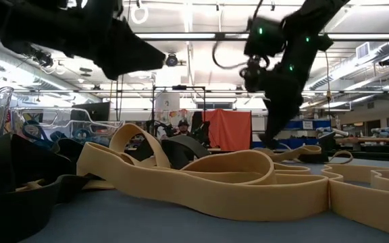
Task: Sort rubber bands into baskets
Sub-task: Put the black rubber band into the bottom left transparent bin
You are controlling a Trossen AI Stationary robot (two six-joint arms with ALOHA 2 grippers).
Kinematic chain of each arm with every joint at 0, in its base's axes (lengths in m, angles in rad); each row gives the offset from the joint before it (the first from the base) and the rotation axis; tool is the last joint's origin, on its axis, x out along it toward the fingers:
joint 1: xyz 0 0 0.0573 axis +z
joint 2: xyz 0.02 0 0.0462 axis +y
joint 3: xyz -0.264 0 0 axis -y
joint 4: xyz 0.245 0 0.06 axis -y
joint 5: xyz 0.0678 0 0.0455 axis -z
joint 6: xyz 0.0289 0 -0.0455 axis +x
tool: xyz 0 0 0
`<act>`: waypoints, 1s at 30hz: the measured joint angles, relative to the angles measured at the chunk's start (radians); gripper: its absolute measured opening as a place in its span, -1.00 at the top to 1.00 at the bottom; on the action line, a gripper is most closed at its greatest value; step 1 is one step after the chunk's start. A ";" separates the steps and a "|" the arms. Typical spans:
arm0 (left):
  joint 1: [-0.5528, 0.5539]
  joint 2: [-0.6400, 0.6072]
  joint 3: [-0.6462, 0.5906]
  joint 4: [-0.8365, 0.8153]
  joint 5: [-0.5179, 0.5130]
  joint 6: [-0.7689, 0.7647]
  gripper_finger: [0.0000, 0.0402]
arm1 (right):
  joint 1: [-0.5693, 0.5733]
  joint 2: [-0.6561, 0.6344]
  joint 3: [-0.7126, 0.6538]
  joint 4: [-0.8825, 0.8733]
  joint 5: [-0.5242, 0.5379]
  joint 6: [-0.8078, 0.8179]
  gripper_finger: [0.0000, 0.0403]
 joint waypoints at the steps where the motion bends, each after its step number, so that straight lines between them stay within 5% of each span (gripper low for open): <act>1: 0.000 0.026 0.005 0.021 0.000 0.009 0.17 | 0.023 0.000 0.008 0.018 0.000 -0.001 0.99; 8: 0.000 0.184 0.049 0.185 -0.005 0.012 0.17 | 0.123 -0.001 0.044 0.174 -0.031 -0.024 0.99; 16: 0.000 0.297 0.107 0.241 -0.006 0.165 0.17 | 0.169 -0.001 0.046 0.246 -0.290 -0.282 0.99; 30: 0.000 0.418 0.219 0.245 0.055 0.194 0.17 | 0.191 -0.001 0.045 0.384 -0.337 -0.349 0.99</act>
